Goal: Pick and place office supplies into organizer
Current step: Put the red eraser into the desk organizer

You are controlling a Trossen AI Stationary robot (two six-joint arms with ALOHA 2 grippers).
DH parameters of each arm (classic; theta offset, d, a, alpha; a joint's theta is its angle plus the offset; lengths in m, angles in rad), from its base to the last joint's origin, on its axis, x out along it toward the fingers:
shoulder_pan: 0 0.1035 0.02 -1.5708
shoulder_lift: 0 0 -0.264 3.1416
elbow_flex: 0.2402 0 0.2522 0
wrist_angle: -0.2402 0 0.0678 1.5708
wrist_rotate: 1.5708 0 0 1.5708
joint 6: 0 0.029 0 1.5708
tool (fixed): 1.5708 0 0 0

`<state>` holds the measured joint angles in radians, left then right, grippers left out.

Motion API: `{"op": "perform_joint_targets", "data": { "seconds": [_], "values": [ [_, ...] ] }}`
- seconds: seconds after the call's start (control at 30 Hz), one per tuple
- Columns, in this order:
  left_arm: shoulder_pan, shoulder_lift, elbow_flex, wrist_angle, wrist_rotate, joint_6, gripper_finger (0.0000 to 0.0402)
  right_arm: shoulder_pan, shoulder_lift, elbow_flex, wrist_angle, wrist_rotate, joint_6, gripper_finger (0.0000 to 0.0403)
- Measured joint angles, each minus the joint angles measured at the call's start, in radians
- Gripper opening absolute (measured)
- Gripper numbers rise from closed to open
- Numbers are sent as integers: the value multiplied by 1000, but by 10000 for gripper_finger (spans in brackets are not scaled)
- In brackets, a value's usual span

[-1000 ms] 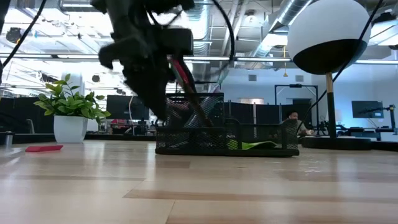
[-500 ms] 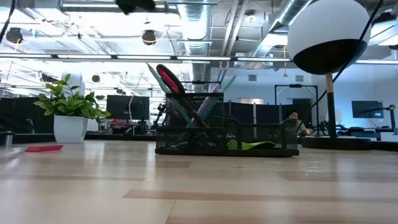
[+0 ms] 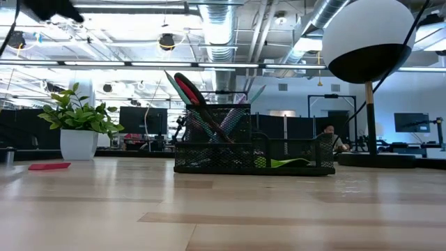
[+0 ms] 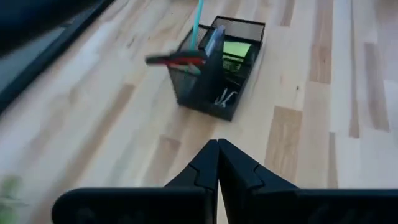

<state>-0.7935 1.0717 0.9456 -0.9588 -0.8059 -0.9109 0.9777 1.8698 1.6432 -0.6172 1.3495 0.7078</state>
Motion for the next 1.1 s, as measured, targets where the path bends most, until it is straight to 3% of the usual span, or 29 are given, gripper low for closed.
{"op": "perform_joint_targets", "data": {
  "seconds": [0.13, 0.23, 0.33, 0.57, 0.9, 1.1],
  "values": [
    [-87, 8, -182, 156, -103, -185, 0, -16, 0, 0, 0, -11, 0, 0],
    [-103, 30, -283, 263, -115, -258, 0, -30, 0, 0, 0, -17, 0, 0],
    [-103, 44, -338, 307, -94, -286, 0, -41, 0, 0, 0, -18, 0, 0],
    [-104, 44, -422, 295, -79, -535, 0, -67, 0, 0, 0, -72, 0, 0],
    [-87, 60, -503, 295, 18, -563, 1, -83, 0, 0, -3, -118, 0, 0],
    [-63, 100, -509, 291, 41, -567, 45, -84, 0, 0, -3, -119, 0, 0]
  ]
}}
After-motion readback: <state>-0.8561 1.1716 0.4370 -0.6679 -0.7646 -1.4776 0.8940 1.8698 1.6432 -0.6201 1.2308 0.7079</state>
